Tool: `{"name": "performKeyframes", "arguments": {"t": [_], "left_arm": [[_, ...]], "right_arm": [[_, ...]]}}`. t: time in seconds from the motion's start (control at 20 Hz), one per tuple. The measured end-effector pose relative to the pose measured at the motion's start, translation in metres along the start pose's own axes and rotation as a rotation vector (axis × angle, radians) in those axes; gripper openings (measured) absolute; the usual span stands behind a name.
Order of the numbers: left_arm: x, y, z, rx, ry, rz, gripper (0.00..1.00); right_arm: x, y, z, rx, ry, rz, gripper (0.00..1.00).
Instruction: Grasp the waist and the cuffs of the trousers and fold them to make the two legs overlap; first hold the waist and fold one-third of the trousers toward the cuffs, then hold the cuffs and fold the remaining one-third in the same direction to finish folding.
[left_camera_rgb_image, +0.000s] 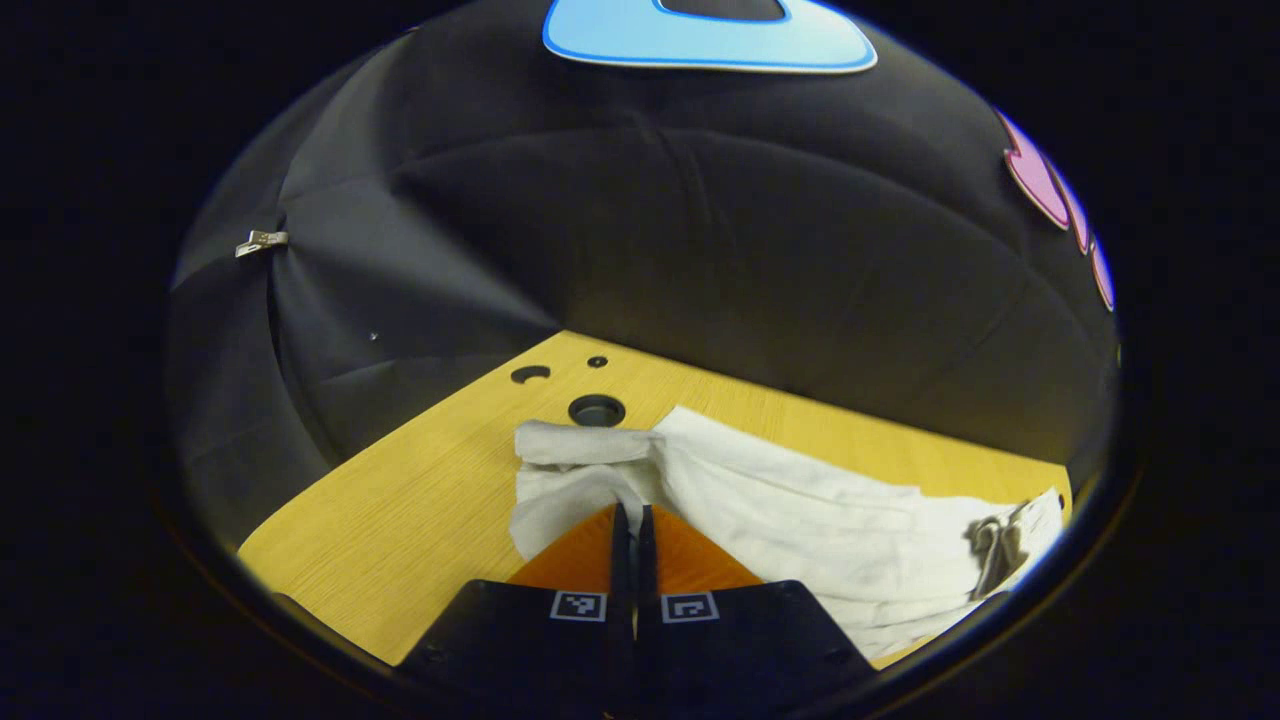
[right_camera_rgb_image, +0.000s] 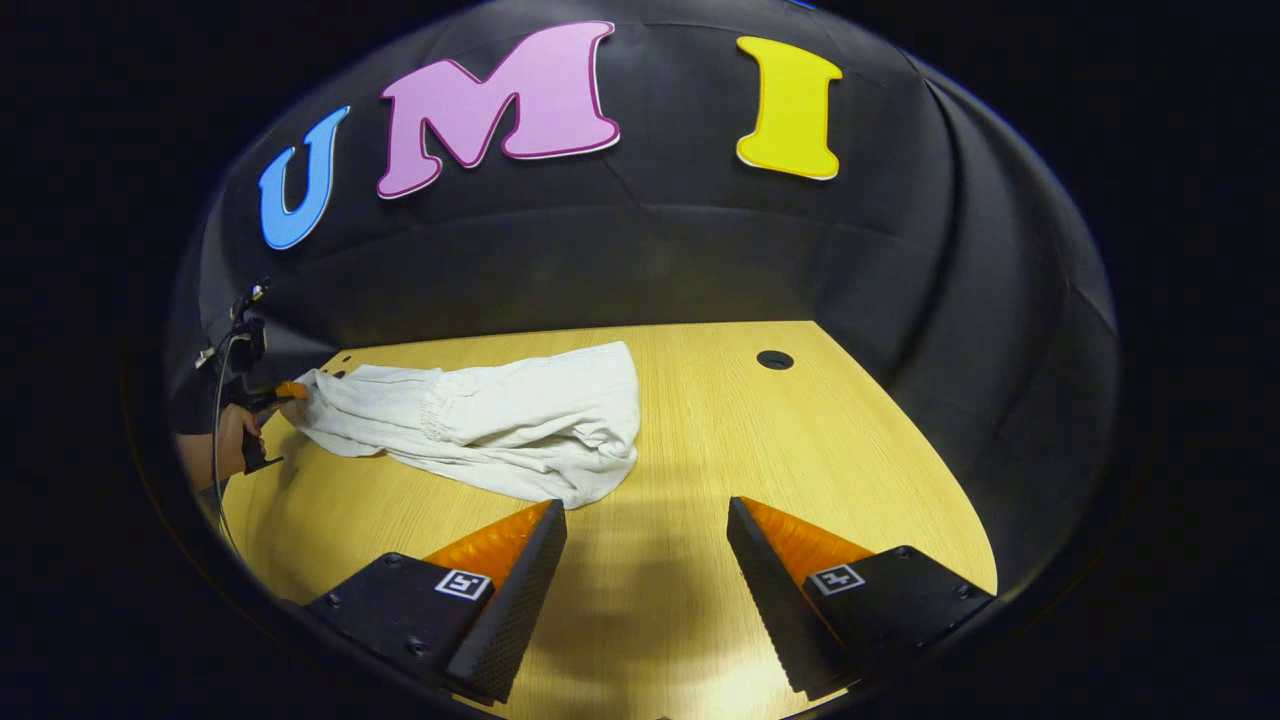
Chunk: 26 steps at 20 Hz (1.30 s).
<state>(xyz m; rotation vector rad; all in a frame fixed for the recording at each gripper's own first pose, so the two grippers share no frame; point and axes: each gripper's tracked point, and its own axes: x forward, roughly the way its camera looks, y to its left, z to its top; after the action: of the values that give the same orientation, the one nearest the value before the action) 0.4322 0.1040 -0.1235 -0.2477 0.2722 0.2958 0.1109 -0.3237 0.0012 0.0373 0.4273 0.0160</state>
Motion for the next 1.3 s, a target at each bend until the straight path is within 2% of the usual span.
{"name": "performKeyframes", "arguments": {"t": [0.3, 0.35, 0.4, 0.45, 0.65, 0.9, 1.1, 1.3], "left_arm": [[-0.024, -0.043, 0.043, -0.048, -0.063, -0.062, 0.06], [-0.029, -0.056, 0.053, -0.053, -0.074, -0.08, 0.06], [-0.034, -0.067, 0.06, -0.054, -0.086, -0.093, 0.01], [-0.04, -0.081, 0.069, -0.056, -0.098, -0.112, 0.06], [-0.064, -0.144, 0.091, -0.065, -0.13, -0.201, 0.06], [-0.101, -0.235, 0.094, 0.034, -0.152, -0.336, 0.05], [-0.128, -0.312, 0.085, 0.024, -0.141, -0.455, 0.06], [-0.153, -0.383, 0.057, 0.035, -0.098, -0.573, 0.06]], "right_arm": [[-0.01, -0.005, 0.011, 0.022, -0.035, -0.009, 0.99], [-0.014, -0.008, 0.013, 0.026, -0.042, -0.017, 0.99], [-0.017, -0.01, 0.016, 0.029, -0.05, -0.025, 0.99], [-0.018, -0.013, 0.02, 0.034, -0.059, -0.033, 0.99], [-0.036, -0.027, 0.026, 0.053, -0.088, -0.065, 0.99], [-0.057, -0.056, 0.026, 0.101, -0.117, -0.141, 0.99], [-0.079, -0.079, 0.012, 0.156, -0.117, -0.197, 0.99], [-0.103, -0.101, -0.003, 0.194, -0.111, -0.251, 0.99]]}}
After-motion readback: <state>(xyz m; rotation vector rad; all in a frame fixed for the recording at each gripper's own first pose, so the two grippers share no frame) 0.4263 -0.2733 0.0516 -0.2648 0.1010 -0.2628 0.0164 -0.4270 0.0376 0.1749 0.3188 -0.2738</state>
